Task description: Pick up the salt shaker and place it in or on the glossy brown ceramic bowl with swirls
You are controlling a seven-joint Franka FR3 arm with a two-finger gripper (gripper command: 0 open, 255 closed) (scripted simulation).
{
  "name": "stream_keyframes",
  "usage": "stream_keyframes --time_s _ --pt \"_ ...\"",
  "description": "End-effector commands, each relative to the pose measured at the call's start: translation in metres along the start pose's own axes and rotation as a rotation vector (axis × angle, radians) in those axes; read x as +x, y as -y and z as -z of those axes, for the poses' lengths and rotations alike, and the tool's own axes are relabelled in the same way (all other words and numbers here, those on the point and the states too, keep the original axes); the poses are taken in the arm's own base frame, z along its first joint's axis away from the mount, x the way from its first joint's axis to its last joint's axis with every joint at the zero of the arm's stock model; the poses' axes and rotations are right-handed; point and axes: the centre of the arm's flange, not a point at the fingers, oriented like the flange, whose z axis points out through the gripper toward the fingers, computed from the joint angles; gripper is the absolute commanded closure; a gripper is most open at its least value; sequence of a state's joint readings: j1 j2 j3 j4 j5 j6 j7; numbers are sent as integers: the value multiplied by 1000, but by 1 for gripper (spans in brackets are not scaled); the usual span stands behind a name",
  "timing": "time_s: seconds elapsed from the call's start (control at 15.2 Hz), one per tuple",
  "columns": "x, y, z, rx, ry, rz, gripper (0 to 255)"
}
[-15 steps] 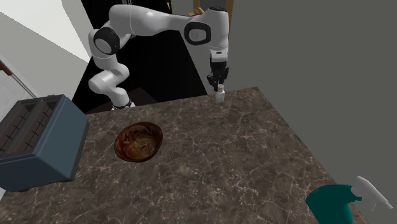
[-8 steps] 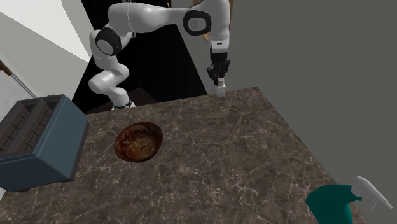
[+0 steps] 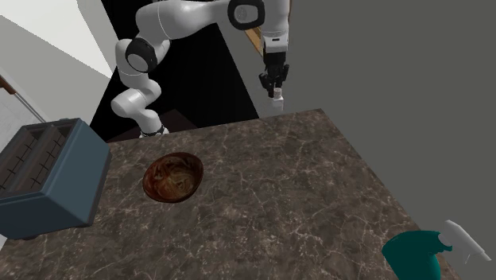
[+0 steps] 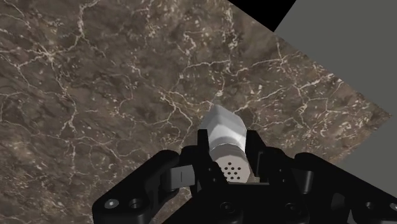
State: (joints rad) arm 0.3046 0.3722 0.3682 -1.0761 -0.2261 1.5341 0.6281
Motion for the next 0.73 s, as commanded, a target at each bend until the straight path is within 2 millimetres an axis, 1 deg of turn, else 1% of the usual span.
stream_keyframes --time_s 0.0,0.4,0.46,0.66 --pt "1 1 10 0 0 0 255" --pt "6 0 41 0 0 0 255" --pt "6 0 44 0 0 0 255" --pt "3 -39 47 0 0 0 255"
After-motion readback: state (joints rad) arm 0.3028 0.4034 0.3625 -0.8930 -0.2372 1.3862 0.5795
